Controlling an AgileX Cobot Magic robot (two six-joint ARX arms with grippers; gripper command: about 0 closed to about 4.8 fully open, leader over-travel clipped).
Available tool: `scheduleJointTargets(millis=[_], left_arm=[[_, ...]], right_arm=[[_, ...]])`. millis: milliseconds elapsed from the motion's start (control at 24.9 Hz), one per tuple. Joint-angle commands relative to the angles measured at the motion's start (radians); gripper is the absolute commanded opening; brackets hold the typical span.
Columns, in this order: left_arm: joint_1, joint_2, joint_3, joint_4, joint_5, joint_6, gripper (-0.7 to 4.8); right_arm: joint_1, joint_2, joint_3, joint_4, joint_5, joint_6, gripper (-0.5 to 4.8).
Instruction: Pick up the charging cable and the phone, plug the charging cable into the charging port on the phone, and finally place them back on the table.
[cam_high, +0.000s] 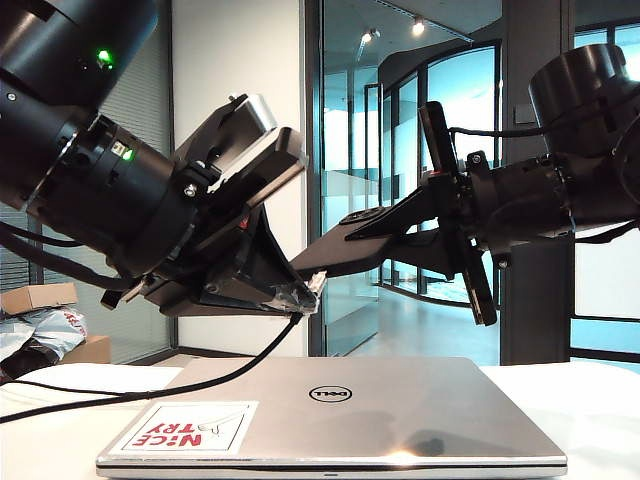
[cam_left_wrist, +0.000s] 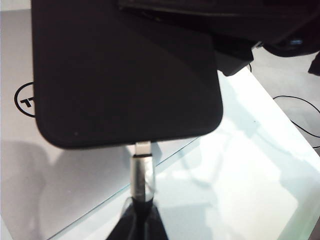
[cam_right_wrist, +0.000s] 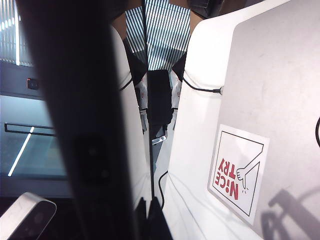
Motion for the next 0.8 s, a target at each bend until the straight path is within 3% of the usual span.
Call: scheduleJointTargets(millis=[40,802], left_arm=[[0.0,-0.003,0.001,0.011,0.002,0.0,-0.07],[0.0,-0.003,0.001,0.018,0.002,0.003,-0.07]], right_arm=[[0.003,-0.007,0.005,0.04,-0.021,-0.045,-0.06],[0.027,-0.007,0.005,-0.04,-0.005,-0.063,-0.06]])
